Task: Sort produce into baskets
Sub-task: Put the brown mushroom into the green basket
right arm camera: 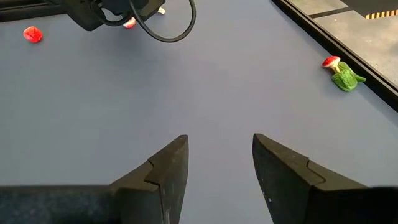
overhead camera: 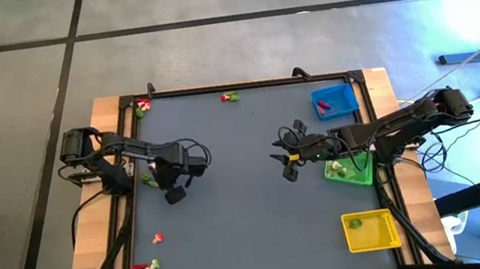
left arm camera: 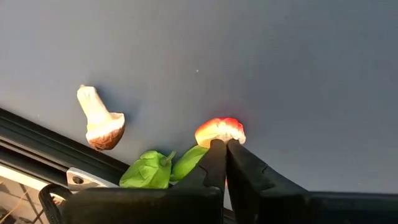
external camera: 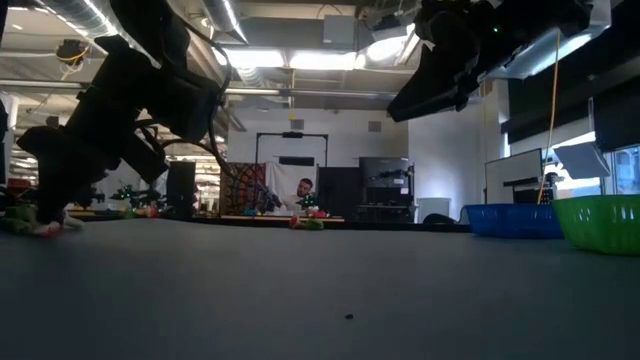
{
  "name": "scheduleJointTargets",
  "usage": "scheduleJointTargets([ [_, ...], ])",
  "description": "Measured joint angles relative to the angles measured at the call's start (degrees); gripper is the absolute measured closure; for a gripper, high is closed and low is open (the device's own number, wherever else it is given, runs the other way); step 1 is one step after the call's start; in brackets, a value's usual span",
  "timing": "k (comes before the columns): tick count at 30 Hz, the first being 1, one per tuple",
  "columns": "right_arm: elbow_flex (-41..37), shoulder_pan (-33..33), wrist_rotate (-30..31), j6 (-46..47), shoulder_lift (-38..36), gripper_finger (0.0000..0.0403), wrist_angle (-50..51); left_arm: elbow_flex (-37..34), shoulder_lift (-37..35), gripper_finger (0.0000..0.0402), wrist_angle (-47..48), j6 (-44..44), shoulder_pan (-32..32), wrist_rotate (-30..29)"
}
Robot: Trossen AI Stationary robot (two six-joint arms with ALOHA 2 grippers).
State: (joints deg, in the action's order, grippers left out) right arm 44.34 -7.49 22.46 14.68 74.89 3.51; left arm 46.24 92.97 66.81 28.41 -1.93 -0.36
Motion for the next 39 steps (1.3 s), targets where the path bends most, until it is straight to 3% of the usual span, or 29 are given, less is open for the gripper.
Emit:
scheduleJointTargets([
  [6, 0.00, 0.00, 0.00, 0.00, 0.00, 0.0223, 0.00, 1.00, 0.02, 0.0400, 0.15, -1.15, 0.02, -0.01],
  [18, 0.00, 0.00, 0.42, -0.01, 0.00, 0.0223, 0.00, 11.17, 0.04, 0.0399, -3.40, -6.08, 0.11, -1.05],
  [33, 0.00, 0.00, 0.44, 1.48, 0.00, 0.0223, 0.98, 10.69, 0.04, 0.0398, -1.41, -3.33, 1.58, 1.31],
  [36, 0.00, 0.00, 0.47, 1.53, 0.00, 0.0223, 0.96, 10.69, 0.04, 0.0383, -2.59, -3.28, 2.05, 1.83],
  [39, 0.00, 0.00, 0.48, 1.55, 0.00, 0.0223, 0.94, 10.62, 0.07, 0.0342, -3.74, -3.28, 2.05, 1.82],
])
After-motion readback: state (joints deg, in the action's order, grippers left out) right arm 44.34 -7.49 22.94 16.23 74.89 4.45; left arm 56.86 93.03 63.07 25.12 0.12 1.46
